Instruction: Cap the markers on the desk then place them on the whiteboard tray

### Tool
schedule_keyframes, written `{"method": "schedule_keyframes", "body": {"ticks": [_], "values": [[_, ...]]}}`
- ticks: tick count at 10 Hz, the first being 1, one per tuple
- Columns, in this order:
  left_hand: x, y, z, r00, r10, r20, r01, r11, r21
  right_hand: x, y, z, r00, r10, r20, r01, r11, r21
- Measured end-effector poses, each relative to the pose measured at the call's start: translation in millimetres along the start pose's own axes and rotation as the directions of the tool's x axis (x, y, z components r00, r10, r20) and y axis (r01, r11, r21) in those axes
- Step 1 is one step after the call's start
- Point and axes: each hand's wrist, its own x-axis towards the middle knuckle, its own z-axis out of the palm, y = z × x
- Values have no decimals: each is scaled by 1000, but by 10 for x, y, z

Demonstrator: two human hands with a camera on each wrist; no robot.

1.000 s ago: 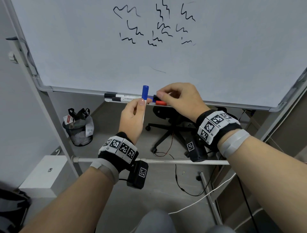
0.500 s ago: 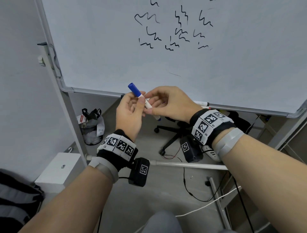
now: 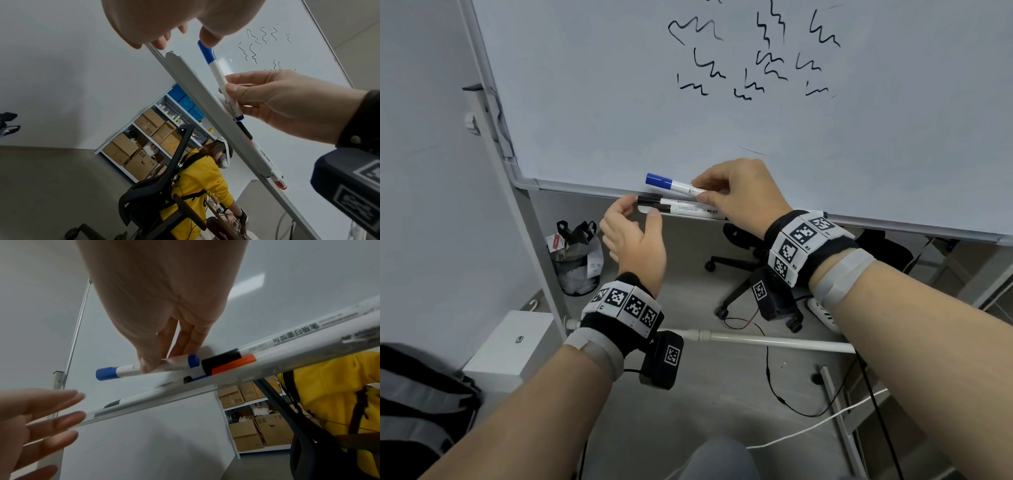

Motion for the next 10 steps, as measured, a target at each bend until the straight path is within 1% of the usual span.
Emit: {"method": "schedule_keyframes", "body": {"ticks": [1, 3, 4, 5, 6, 9, 10], "values": [[13, -9, -5, 1000, -22, 13, 22, 999, 29, 27, 7, 31, 1000, 17, 6, -17, 1000, -27], [20, -74, 26, 998, -37, 58, 38, 999, -12, 52, 23, 92, 999, 24, 34, -24, 1000, -10], [11, -94, 37, 997, -39, 73, 40, 999, -26, 49, 38, 123, 999, 23, 40, -22, 999, -32], [15, -93, 37, 997, -40, 70, 43, 998, -42, 39, 52, 148, 998, 19, 61, -16, 998, -53], [23, -83, 29, 996, -47, 72, 51, 997, -51, 27, 49, 160, 998, 27, 56, -25, 999, -49], [-9, -63, 30, 996, -48, 74, 51, 998, -39, -12, 61, 92, 1000, 18, -8, -19, 1000, -13], [-17, -34, 30, 996, -57, 73, 59, 998, -33, -12, 78, 35, 994, 1, -106, 3, 999, 39]]}}
